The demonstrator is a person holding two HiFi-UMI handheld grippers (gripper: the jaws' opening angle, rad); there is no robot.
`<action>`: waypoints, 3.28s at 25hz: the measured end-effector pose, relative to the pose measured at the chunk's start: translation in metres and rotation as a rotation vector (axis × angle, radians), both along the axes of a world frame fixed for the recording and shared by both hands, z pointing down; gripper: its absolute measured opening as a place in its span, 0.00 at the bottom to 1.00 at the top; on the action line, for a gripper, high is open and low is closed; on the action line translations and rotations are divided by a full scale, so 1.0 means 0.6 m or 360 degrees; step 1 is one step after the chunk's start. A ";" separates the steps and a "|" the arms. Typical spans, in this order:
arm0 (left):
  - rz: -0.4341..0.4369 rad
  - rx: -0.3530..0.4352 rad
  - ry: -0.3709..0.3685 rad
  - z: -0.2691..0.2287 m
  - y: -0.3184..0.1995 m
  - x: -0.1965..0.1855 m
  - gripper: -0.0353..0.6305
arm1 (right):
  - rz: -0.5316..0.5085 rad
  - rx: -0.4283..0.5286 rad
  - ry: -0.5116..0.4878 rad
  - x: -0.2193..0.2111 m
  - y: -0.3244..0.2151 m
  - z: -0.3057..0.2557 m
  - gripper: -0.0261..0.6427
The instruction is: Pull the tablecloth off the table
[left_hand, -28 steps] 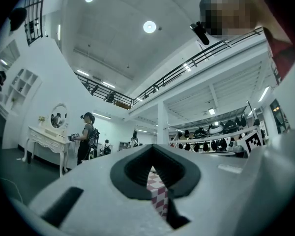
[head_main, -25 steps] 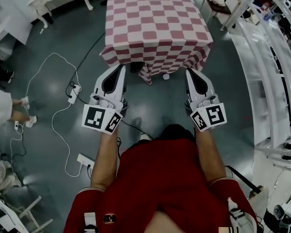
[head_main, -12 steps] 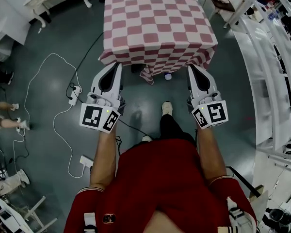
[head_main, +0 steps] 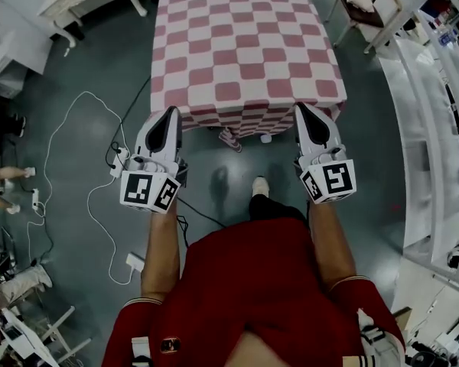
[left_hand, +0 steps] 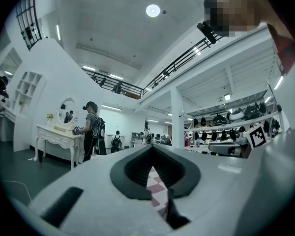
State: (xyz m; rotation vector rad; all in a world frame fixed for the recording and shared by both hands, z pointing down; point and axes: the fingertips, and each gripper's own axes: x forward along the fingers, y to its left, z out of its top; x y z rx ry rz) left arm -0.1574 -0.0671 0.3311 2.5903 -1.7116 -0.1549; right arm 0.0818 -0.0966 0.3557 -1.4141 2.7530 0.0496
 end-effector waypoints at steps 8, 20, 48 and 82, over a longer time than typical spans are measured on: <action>-0.0105 -0.0027 -0.0013 0.018 -0.150 0.048 0.06 | -0.0072 -0.0040 -0.0019 0.052 -0.157 0.022 0.06; -0.0146 -0.0147 -0.0097 0.054 -0.278 0.044 0.06 | -0.0042 -0.0156 -0.0006 0.062 -0.297 0.065 0.06; 0.0006 -0.0452 -0.0151 0.204 -0.582 -0.076 0.13 | 0.0199 -0.0480 0.0213 -0.008 -0.565 0.198 0.21; -0.0174 -0.1330 -0.0454 0.463 -0.663 -0.105 0.42 | 0.0257 -0.1206 0.0582 0.064 -0.691 0.442 0.45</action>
